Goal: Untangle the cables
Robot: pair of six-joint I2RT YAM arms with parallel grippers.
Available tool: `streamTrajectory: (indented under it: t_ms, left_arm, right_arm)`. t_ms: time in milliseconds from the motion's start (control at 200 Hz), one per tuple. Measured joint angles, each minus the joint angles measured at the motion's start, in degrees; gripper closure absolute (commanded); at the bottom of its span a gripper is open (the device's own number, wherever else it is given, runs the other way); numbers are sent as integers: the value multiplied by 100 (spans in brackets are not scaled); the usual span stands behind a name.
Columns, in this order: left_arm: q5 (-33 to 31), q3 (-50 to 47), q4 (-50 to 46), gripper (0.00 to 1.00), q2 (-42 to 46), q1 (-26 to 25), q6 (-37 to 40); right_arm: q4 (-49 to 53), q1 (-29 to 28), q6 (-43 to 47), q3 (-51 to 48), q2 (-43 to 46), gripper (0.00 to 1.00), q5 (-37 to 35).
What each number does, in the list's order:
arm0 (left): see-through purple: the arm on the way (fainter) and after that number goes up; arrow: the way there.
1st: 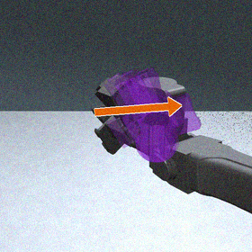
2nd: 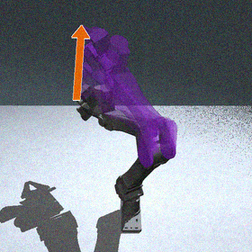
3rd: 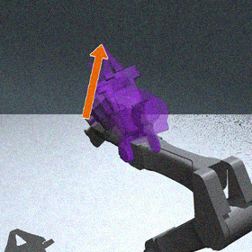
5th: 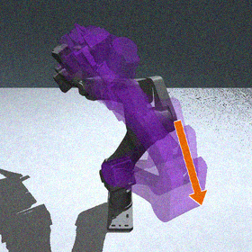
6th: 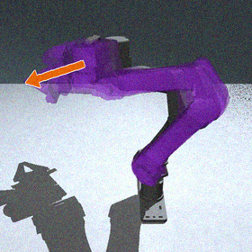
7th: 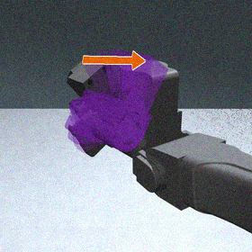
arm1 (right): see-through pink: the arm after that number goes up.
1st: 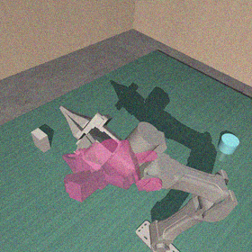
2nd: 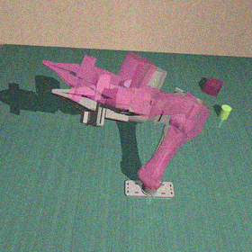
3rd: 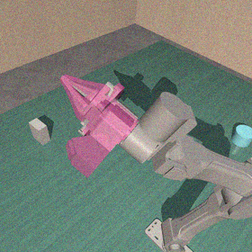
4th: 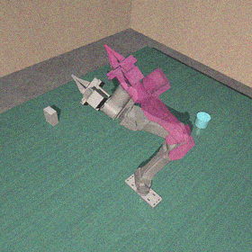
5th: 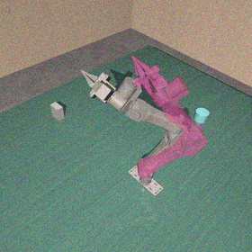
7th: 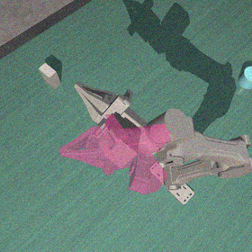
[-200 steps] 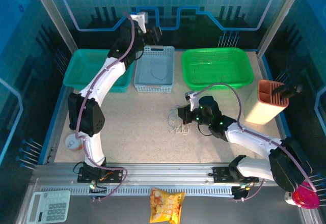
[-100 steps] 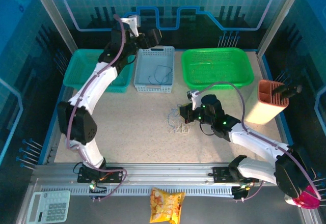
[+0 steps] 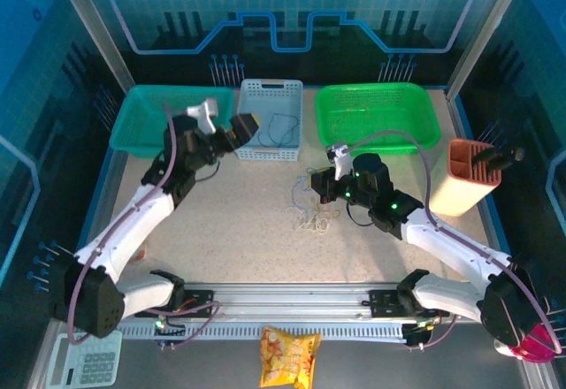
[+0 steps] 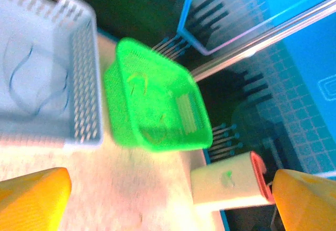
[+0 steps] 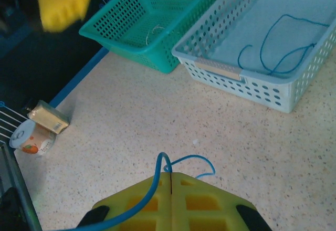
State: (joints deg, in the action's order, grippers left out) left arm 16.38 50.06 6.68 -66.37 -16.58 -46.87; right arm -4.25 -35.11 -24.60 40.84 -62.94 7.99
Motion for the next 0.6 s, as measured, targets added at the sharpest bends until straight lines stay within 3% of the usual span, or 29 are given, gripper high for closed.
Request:
streamTrajectory:
  t_ms: [130, 345, 600]
  left_arm:
    - [7, -756, 144, 1, 411, -94, -535]
    - [46, -1067, 527, 1, 549, -317, -1246]
    - [-2, -1064, 531, 3, 616, -944, -542]
  right_arm:
    - [31, 31, -2, 131, 0, 100, 20]
    - [85, 42, -24, 306, 2, 100, 24]
    - [188, 103, -66, 595, 39, 100, 48]
